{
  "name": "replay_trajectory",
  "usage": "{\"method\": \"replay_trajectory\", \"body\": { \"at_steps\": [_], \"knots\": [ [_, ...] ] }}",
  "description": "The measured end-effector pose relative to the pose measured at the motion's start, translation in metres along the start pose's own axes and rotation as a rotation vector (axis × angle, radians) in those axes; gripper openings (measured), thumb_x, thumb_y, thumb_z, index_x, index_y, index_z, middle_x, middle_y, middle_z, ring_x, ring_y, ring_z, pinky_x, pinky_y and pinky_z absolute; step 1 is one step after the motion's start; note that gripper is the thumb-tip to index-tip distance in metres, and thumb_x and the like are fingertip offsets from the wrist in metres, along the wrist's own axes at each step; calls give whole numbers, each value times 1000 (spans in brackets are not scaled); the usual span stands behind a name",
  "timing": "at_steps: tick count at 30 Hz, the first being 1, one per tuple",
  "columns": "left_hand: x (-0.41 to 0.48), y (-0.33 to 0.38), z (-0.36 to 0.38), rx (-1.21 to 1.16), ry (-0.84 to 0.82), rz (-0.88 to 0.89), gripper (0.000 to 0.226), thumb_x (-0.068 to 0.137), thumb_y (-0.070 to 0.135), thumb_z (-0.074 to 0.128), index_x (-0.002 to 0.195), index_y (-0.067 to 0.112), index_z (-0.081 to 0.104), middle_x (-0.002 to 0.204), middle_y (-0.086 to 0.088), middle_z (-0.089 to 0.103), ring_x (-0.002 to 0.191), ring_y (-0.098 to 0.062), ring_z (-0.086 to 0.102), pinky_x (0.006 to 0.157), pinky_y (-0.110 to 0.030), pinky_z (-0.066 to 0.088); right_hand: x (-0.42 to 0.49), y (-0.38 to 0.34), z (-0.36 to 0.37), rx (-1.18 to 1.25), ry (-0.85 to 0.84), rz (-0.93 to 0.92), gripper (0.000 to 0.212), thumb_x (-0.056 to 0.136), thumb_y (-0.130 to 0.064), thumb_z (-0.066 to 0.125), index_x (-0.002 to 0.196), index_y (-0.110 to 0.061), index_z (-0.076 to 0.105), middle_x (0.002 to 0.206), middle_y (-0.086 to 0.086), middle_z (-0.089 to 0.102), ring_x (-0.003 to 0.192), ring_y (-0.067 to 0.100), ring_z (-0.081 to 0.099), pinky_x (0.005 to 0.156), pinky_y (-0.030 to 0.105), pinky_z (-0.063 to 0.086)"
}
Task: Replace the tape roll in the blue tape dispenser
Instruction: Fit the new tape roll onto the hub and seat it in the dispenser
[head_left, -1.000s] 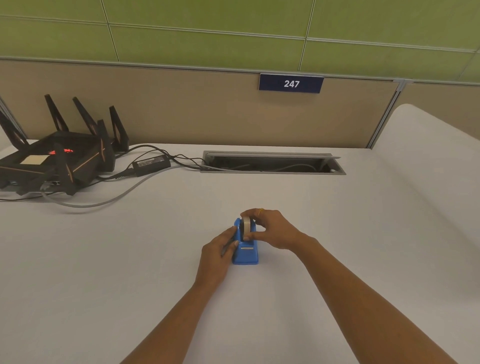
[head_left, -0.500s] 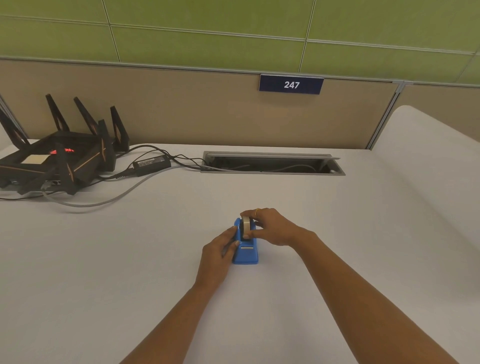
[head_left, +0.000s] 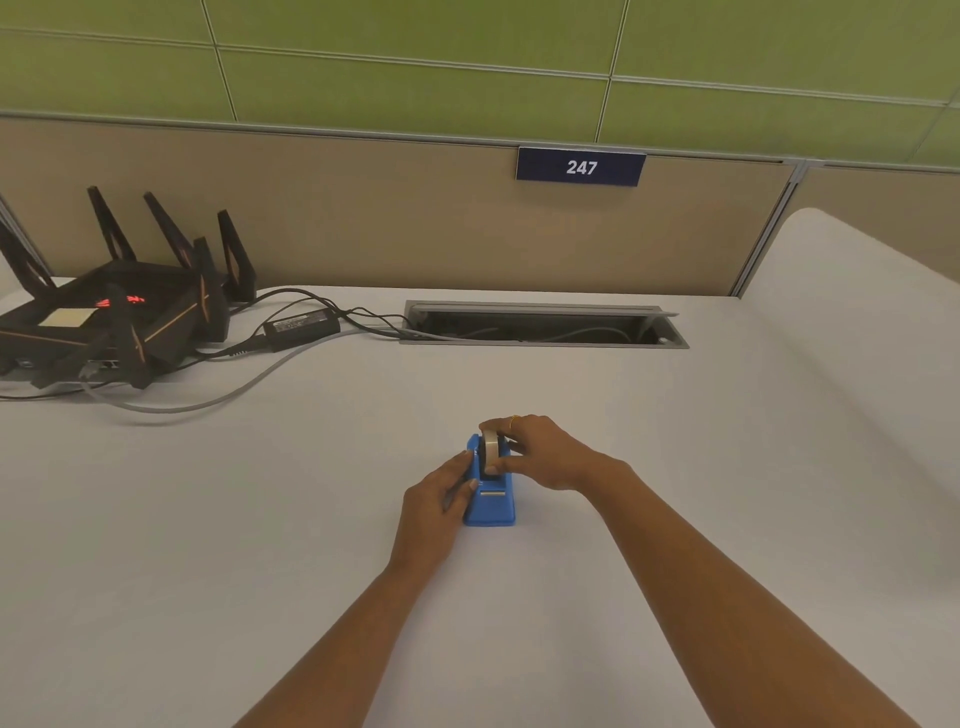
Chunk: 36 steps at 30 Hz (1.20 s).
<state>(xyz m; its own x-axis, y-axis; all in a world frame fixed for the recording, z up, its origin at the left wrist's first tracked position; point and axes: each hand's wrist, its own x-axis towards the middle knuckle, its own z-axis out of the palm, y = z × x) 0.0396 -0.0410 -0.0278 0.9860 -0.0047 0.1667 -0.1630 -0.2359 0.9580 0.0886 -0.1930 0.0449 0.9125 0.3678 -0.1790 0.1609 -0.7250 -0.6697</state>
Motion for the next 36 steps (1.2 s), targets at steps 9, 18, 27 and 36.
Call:
{"method": "replay_trajectory", "body": {
  "at_steps": [9,18,27,36],
  "knots": [
    [-1,1,0,32,6,11,35,87,12,54,122,13,54,116,11,55,106,-5,54,89,-13,40,5,-2,-4,-57,-54,19,53,86,-17,60,135,-11,38,141,12,44,127,27,42,105,33,33],
    [-1,3,0,67,-1,22,37,88,13,53,124,10,51,119,8,53,108,-7,53,94,-19,40,10,2,-6,-100,-87,34,53,88,-19,57,136,-12,35,143,10,41,130,26,37,107,34,29],
    [-1,2,0,67,-6,26,38,88,13,53,125,10,50,119,9,52,111,-8,52,97,-21,39,5,12,5,94,13,-10,49,83,-10,64,128,-15,45,133,8,49,117,17,46,94,21,35],
    [0,0,0,62,-4,12,38,88,15,54,125,11,50,118,11,52,109,-4,52,89,-7,39,0,17,16,187,85,-61,49,78,-8,69,120,-18,46,121,6,55,106,15,50,99,25,38]
  ]
}}
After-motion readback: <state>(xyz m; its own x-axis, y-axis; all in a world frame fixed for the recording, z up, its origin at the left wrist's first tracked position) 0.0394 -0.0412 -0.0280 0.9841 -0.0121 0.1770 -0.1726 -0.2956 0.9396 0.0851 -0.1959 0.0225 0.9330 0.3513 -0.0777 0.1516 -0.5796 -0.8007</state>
